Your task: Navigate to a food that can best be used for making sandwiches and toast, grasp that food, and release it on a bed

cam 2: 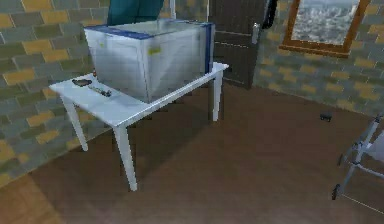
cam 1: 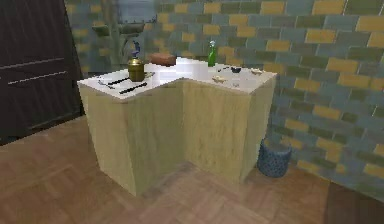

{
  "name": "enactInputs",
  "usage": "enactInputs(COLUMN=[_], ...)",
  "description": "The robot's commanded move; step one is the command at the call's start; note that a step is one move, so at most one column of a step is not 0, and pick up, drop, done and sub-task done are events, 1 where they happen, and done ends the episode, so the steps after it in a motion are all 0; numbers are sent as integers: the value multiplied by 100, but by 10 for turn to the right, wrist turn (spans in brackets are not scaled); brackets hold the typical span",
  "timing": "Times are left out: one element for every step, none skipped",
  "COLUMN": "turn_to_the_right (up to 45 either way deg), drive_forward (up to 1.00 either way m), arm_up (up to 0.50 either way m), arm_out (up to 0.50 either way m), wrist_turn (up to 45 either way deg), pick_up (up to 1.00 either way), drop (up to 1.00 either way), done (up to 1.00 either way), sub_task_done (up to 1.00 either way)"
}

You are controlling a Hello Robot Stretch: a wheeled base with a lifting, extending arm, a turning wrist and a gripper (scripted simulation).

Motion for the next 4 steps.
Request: enactInputs(turn_to_the_right=[0, 120, 0, -450], drive_forward=[100, 0, 20, 0], arm_up=[0, 0, 0, 0], arm_out=[0, 0, 0, 0], wrist_turn=[0, 0, 0, 0], pick_up=[0, 0, 0, 0], drop=[0, 0, 0, 0], done=[0, 0, 0, 0], sub_task_done=[0, 0, 0, 0])
